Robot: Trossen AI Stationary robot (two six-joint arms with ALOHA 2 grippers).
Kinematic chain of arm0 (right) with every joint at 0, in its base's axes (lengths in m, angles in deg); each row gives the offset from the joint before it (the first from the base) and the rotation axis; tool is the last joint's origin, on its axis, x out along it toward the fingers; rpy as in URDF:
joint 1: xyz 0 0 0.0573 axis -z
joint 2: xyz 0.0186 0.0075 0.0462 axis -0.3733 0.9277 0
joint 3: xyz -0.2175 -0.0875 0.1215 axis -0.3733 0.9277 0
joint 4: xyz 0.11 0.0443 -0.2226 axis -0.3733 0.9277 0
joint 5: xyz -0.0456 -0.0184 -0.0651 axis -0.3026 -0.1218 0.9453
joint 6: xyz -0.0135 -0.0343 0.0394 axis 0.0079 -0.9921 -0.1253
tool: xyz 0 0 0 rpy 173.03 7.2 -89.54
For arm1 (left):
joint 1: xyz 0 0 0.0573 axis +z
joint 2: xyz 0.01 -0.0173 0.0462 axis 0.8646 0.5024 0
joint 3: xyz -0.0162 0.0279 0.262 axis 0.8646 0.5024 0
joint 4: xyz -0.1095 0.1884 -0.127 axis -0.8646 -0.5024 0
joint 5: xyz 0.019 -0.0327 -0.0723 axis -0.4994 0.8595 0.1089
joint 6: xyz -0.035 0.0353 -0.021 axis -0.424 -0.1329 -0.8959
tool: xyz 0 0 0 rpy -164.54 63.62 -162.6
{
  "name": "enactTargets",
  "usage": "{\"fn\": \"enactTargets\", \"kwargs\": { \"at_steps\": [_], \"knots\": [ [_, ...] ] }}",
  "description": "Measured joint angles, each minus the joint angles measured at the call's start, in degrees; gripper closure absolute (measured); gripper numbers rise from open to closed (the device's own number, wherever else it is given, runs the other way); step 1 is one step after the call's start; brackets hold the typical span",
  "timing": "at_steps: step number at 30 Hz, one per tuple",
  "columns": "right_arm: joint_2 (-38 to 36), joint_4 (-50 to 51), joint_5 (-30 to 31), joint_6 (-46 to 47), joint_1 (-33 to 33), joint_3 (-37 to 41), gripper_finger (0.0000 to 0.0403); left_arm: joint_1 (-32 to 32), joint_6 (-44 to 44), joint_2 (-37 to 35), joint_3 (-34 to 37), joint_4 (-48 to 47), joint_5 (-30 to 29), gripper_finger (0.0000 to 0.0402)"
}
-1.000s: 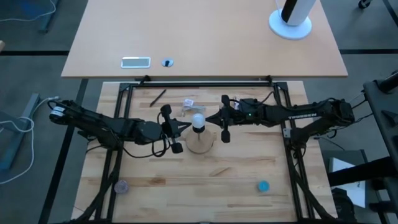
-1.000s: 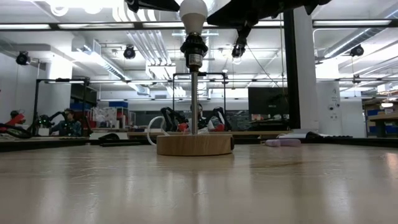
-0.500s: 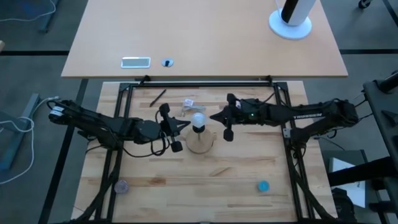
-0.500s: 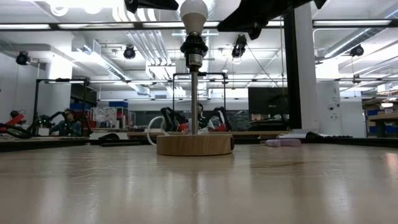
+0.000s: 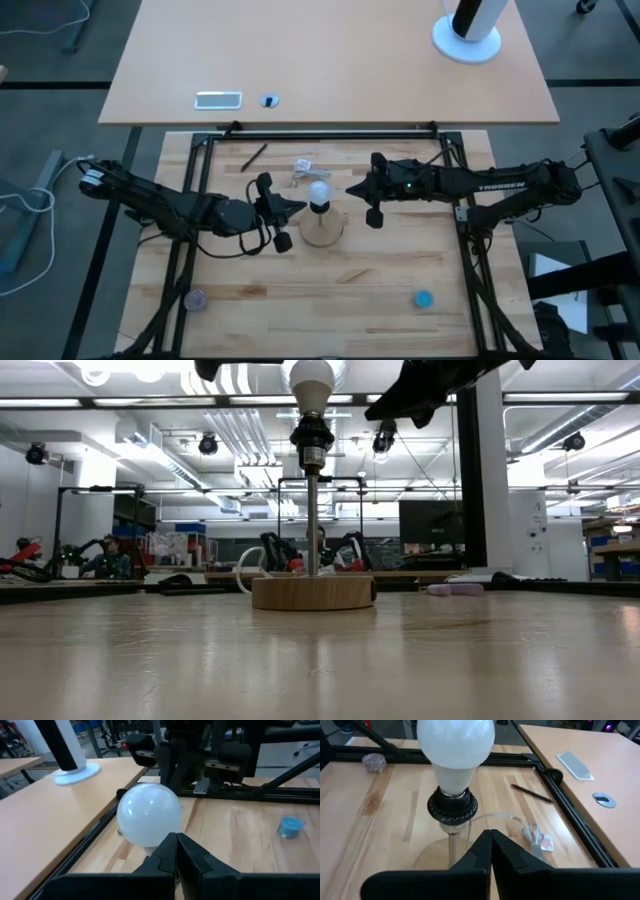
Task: Screw lightbulb
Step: Insert the lightbulb into the brown lamp
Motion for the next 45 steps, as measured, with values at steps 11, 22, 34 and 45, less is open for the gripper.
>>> {"fn": "enactTargets", "kwargs": {
  "at_steps": [11, 22, 34, 45],
  "knots": [
    [0.0, -4.9, -0.3, -1.6, 0.3, 0.1, 0.0403, -1.7, -0.7, 0.0, 0.0, 1.5, -1.2, 0.0401],
    [1.1, -12.6, -0.4, -4.7, 1.9, 0.1, 0.0403, -0.7, 4.0, 0.0, 0.0, 3.0, -6.9, 0.0401],
    [6.8, -17.1, -0.5, -4.7, 2.7, 0.1, 0.0403, 3.4, 7.3, 0.0, 0.0, 2.1, 0.3, 0.0401],
    [6.2, -18.2, -2.1, -3.9, 1.5, -0.2, 0.0403, 3.7, 7.7, 0.0, 0.9, 1.9, 2.3, 0.0401]
  ]
}}
